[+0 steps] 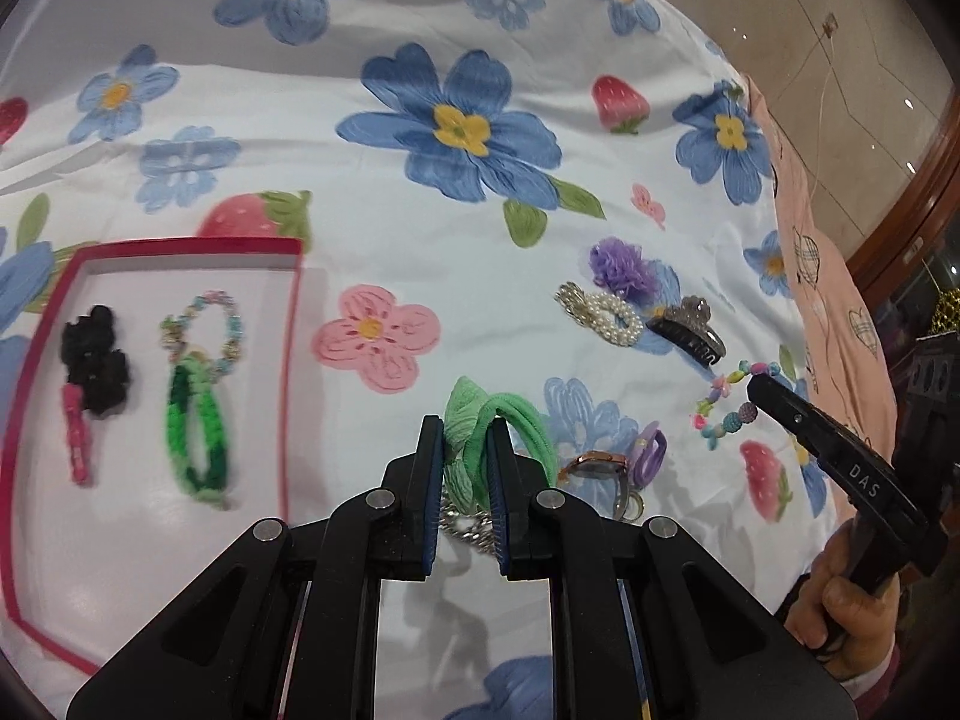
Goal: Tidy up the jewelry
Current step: 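Carry the light green tie and pastel bracelet into the red tray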
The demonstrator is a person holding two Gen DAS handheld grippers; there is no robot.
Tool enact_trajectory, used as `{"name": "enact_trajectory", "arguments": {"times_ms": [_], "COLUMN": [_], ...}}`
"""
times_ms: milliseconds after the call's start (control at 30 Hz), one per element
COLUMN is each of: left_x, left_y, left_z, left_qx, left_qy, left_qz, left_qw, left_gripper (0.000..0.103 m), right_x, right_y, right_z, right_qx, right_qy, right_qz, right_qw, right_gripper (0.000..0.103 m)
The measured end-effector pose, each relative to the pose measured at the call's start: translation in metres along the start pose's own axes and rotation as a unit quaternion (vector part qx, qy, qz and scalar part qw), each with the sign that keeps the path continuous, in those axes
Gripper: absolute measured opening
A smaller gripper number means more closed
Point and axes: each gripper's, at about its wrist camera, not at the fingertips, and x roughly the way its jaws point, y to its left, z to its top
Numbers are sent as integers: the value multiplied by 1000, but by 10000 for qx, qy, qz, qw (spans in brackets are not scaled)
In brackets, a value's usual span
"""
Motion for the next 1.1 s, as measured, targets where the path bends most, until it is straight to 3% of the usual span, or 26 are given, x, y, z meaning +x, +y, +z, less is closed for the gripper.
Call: {"name": "enact_trajectory", "arguments": {"times_ms": [667, 1100], "left_x": [-65, -81], "left_y": [93, 147], "left_z": [-33, -49], "left_qx": [-841, -1267], "left_qy": [-326, -365], "left_qz": [486, 800], "left_qw": [9947, 9880], "left_gripper": [12, 12], "right_x": [24, 53], "right_y": [116, 187], "right_z": [-11, -18], "right_qx": [-634, -1035], "right_qy": [287, 596], "right_qz": [1099, 1629], "right_qw": [9915, 9794], "right_gripper": [8, 8]}}
